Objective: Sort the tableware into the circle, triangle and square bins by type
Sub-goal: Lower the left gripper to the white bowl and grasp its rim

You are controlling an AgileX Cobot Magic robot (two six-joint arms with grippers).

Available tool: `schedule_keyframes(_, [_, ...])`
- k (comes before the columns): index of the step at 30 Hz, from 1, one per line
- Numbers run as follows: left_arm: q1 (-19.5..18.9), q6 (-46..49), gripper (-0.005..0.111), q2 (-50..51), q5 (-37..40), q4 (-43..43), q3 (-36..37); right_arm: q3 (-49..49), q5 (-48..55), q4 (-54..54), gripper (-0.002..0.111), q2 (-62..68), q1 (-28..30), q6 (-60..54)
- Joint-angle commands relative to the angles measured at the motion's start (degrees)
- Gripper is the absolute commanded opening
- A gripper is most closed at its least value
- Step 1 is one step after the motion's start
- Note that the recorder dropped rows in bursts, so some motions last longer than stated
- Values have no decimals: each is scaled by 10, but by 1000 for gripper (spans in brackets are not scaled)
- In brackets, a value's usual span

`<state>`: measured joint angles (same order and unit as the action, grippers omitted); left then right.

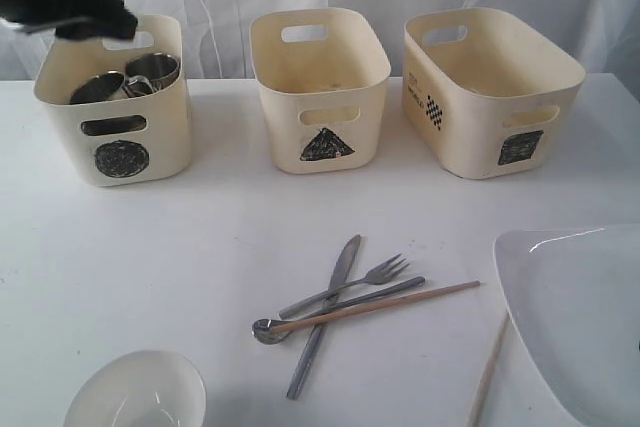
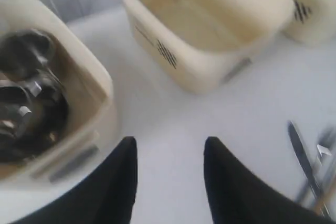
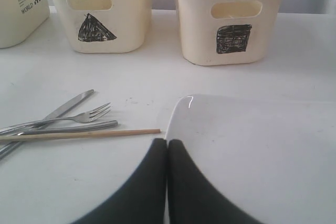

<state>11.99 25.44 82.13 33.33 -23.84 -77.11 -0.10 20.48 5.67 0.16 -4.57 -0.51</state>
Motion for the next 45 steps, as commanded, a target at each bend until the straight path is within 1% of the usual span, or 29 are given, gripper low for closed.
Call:
schedule_keyframes(1, [1, 2, 43, 6, 211, 12, 38, 1, -3, -1, 0, -2, -1, 1])
schedule_keyframes(3, [1, 2, 43, 15, 261, 12, 70, 1, -3, -1, 0, -2, -1, 1])
schedule_keyframes(4, [1, 1, 43, 18, 273, 12, 85, 1, -3, -1, 0, -2, -1, 1])
schedule_keyframes(7, [1, 1, 43, 23, 280, 12, 138, 1, -3, -1, 0, -2, -1, 1])
schedule_keyframes(10, [1, 12, 43, 23, 263, 11, 190, 1, -3, -1, 0, -2, -1, 1])
schedule_keyframes(13, [1, 57, 43, 23, 238, -2, 229, 1, -3, -1, 0, -2, -1, 1])
schedule_keyframes(19, [1, 217, 43, 23, 196, -77, 290, 1, -3, -1, 0, -2, -1, 1])
schedule_keyframes(22, [1, 262, 43, 23, 145, -81, 318, 1, -3, -1, 0, -2, -1, 1])
schedule_keyframes(25, [1, 286, 43, 26, 97, -81, 339, 1, -3, -1, 0, -2, -1, 1])
schedule_keyframes(29, [1, 321, 43, 26, 65, -86, 359, 1, -3, -1, 0, -2, -1, 1])
schedule_keyframes(31, [1, 338, 43, 26, 52, -100, 369, 1, -3, -1, 0, -2, -1, 1])
schedule_keyframes(34, [1, 375, 43, 26, 35, -148, 379, 1, -3, -1, 0, -2, -1, 1])
schedule_keyframes(40, [1, 508, 43, 43, 48, -274, 404, 1, -3, -1, 0, -2, -1, 1])
schedule_keyframes(42, [1, 536, 43, 58, 52, -283, 412, 1, -3, -1, 0, -2, -1, 1])
schedule_keyframes(45, [1, 544, 43, 83, 41, -279, 417, 1, -3, -1, 0, -2, -1, 1])
